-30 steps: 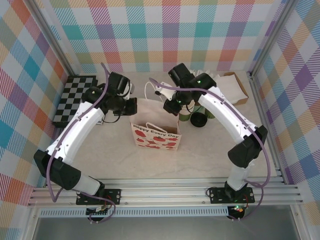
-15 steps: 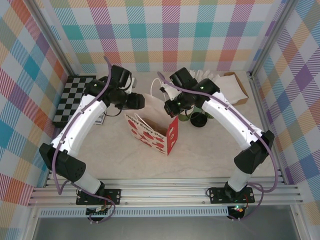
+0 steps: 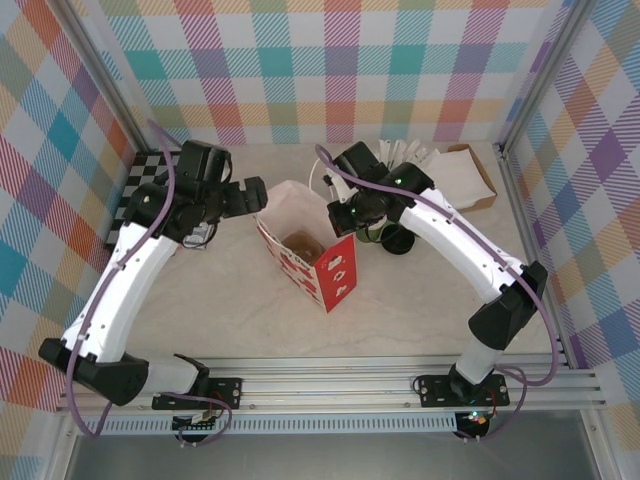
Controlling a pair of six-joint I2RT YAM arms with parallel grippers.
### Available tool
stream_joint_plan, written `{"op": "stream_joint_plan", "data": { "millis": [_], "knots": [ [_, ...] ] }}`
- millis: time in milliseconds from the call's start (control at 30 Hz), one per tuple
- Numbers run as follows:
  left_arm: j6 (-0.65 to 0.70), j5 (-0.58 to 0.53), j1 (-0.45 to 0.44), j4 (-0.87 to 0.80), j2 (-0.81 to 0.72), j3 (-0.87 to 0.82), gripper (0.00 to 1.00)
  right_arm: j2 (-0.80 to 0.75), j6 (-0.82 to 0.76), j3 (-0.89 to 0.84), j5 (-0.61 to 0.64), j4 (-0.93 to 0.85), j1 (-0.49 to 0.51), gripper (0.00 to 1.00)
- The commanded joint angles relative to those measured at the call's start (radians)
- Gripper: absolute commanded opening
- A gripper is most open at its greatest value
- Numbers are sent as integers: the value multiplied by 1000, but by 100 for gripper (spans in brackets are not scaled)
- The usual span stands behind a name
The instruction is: Pack the takeout coffee
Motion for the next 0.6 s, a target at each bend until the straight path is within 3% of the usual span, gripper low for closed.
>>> {"op": "stream_joint_plan", "data": {
  "millis": [0, 300, 567],
  "knots": [
    [-81, -199, 15, 43, -67, -60, 100, -6, 50, 11, 24, 3, 7, 0],
    [-128, -268, 15, 78, -209, -217, 100, 13, 121, 53, 117, -16, 23, 0],
    [-140, -262, 15, 87, -207, -239, 100, 7, 26, 10, 19, 38, 26, 0]
  ]
}}
